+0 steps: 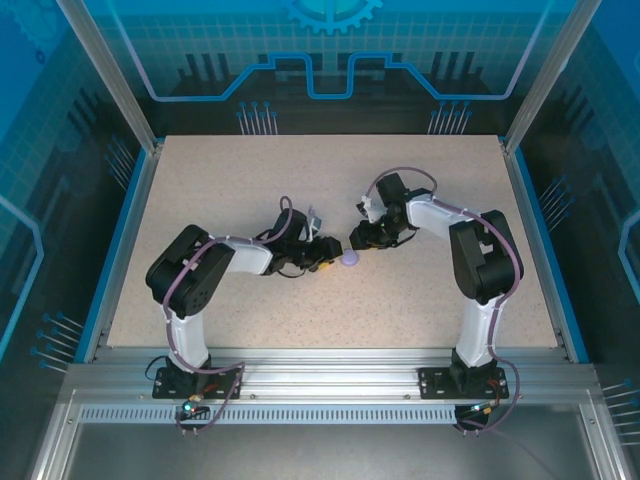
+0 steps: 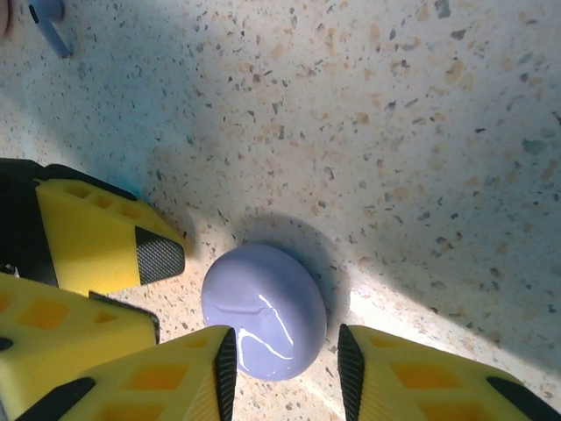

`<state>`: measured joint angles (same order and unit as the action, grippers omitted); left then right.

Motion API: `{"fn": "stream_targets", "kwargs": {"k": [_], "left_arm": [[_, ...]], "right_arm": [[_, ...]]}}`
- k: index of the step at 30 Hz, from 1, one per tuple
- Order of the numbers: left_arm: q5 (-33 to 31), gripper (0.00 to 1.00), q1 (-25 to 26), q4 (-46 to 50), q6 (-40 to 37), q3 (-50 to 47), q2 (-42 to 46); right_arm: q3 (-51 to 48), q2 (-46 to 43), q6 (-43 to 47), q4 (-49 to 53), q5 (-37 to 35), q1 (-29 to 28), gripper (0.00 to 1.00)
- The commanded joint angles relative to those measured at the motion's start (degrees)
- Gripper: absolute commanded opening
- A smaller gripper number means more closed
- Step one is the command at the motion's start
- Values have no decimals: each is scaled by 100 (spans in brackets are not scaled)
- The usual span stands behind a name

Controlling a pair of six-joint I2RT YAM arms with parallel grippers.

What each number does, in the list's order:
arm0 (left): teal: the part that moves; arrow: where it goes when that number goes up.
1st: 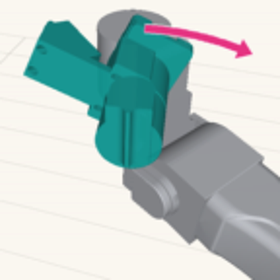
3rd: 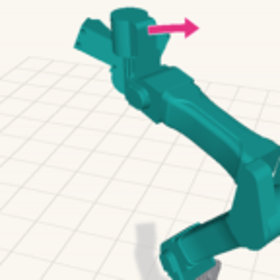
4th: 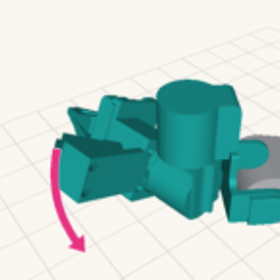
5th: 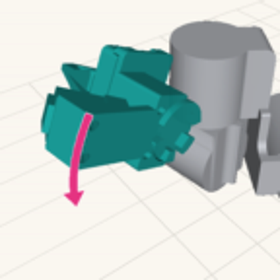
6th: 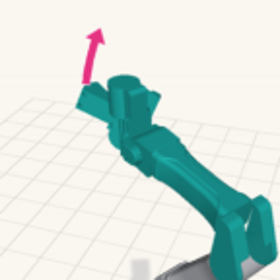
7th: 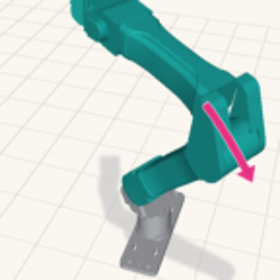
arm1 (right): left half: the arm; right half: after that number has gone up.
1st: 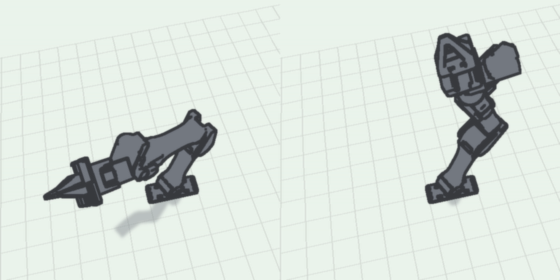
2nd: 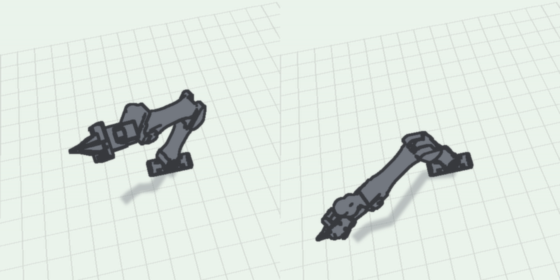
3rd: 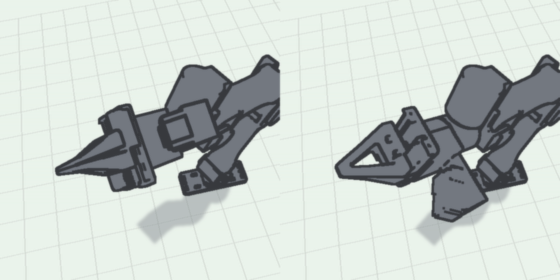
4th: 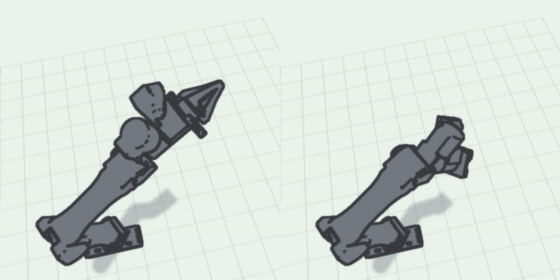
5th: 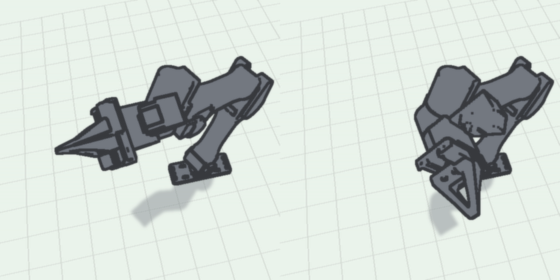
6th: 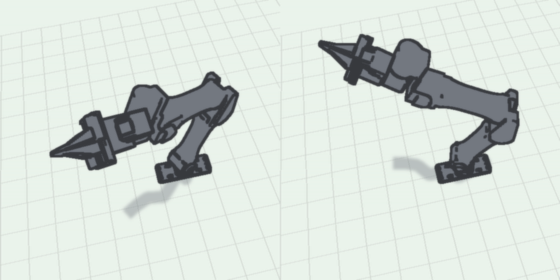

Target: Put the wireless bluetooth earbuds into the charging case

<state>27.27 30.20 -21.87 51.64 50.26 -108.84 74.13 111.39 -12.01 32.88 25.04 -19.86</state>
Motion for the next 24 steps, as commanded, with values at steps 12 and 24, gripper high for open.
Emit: {"fn": "stream_targets", "kwargs": {"k": [12,24], "left_arm": [[124,49,284,-458,513,-87,-399],[-111,49,301,-625,658,-184,-489]], "right_arm": [[-224,301,-195,-277,309,9,32],[-685,208,-418,-655,331,20,23]]}}
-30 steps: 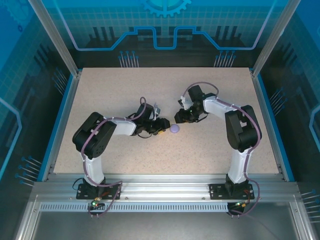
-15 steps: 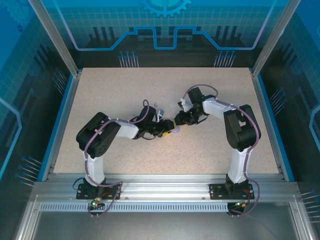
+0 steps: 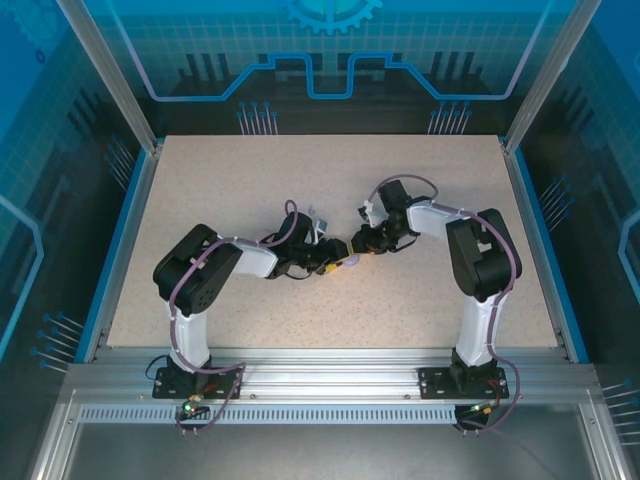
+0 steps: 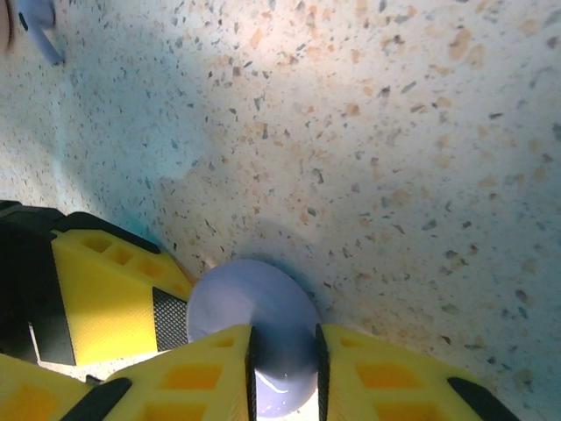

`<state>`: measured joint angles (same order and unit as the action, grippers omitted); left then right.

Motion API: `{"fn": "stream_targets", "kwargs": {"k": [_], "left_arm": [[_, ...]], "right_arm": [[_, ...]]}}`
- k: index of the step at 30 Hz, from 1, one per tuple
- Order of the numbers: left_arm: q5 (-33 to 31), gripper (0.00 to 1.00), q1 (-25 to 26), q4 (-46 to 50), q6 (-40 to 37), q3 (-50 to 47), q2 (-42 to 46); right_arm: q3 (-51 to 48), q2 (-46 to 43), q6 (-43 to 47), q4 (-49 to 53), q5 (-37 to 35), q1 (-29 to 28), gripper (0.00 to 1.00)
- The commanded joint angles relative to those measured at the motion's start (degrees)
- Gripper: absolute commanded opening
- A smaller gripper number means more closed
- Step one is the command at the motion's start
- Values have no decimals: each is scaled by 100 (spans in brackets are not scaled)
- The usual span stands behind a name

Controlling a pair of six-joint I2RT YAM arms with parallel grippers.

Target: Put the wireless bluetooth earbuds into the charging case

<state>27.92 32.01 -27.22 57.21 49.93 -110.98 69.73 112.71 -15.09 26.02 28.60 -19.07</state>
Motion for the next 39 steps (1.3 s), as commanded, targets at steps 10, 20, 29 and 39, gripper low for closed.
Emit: {"fn": "stream_targets", "kwargs": {"k": [10,20,29,39], "left_arm": [[-203,48,143,-626,304,-274,-372],[-1082,49,294,1883,-285,393,-9],[-1301,53,359,2666,-450,811,-57],[-1021,47,367,1485,-132,687,-364]], "right_arm": [[-461,120,-213,-124,-21,32,21],[-487,70,-232,-116,-65,45,22],[-472,6,-247,-97,21,50,22],[-641,50,-277,-234,205,26,20]]}}
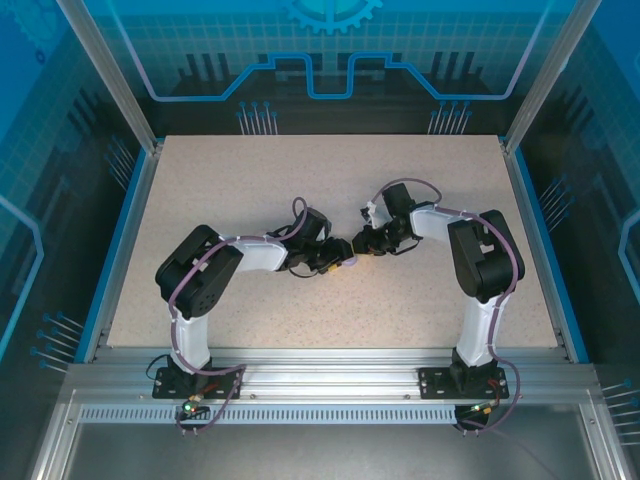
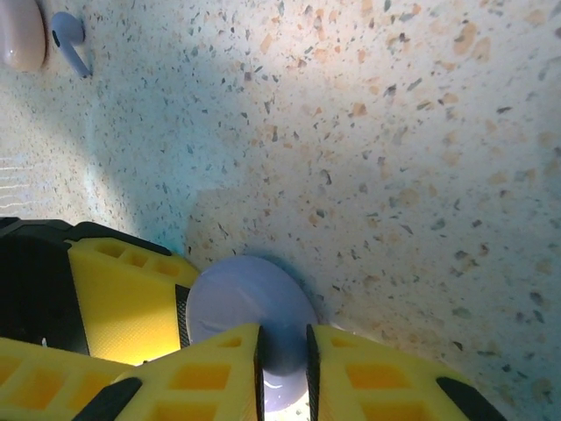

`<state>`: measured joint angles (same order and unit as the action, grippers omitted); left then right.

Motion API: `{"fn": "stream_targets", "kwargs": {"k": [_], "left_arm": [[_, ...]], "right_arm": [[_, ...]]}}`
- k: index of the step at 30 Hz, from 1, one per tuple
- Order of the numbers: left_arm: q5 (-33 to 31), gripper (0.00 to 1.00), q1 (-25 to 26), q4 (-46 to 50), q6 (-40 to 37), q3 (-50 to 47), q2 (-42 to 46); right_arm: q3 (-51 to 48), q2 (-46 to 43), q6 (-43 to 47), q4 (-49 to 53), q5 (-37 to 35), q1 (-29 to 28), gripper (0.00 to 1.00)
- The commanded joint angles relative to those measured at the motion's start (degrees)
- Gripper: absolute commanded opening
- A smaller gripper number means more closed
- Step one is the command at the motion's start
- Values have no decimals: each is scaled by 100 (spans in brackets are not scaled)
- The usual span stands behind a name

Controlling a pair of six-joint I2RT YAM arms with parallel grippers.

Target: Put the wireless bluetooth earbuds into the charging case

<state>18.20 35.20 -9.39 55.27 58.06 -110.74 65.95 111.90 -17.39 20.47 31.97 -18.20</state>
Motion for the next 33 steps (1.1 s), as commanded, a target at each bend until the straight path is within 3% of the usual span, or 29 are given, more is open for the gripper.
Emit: {"fn": "stream_targets", "kwargs": {"k": [1,11,22,29,33], "left_arm": [[-26,47,41,-430,94,-153,-415],[-43,40,39,-1169,335,-435,-433],[-167,35,33,-1209,369,-516,-398],[-167,17,14,-1282,286,-591,-300],[-176,14,-59,-1220,35,-676,-21]], "right_arm": [[-276,131,-54,309,-108,-61,20],[-375,10,-80,245,-8,-62,20],[-396,-185,-186,168,167,5,22],[-532,-642,-316,45,205,130,26],[-696,-1235,-330,42,78,276,34]]}}
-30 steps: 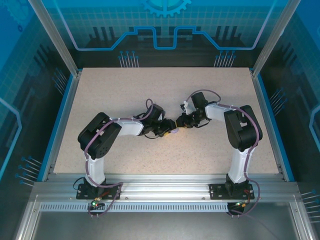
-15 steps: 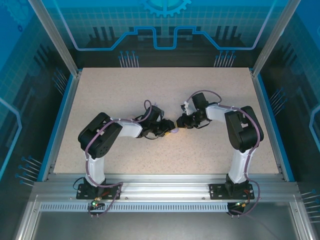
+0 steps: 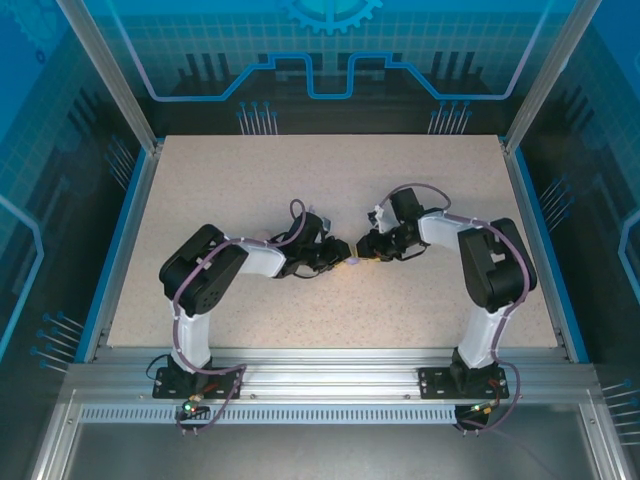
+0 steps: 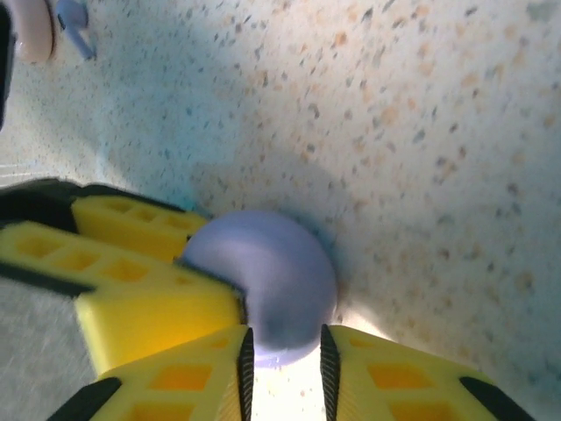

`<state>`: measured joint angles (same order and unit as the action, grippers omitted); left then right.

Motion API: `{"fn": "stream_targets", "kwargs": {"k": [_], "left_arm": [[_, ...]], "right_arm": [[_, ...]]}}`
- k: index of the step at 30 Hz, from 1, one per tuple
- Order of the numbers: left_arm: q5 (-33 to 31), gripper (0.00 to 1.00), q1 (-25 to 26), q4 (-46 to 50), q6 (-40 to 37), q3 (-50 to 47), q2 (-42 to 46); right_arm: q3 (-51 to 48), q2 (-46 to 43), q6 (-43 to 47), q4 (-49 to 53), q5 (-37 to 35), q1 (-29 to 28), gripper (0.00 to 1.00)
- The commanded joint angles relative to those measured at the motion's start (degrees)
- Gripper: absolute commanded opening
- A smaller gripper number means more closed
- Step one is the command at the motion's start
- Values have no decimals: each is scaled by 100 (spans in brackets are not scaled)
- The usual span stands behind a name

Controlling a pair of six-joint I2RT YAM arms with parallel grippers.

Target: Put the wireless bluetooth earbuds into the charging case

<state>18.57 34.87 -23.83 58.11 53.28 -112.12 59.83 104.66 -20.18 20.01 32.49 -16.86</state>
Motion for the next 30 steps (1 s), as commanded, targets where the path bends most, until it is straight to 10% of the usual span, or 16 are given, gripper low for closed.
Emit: {"fn": "stream_targets", "kwargs": {"k": [1,14,30], "left_arm": [[-200,14,-63,253,-351,-224,228],[847,21,-530,1210,-3117,80,2392],[2817,19,-510,514,-4798,-3,3568]], "right_arm": [[-131,-704,-34,95,-2,197,36],[-434,-2838,1015,323,1216,989,45],[123,-3568,2003,705,2908,600,50]]}}
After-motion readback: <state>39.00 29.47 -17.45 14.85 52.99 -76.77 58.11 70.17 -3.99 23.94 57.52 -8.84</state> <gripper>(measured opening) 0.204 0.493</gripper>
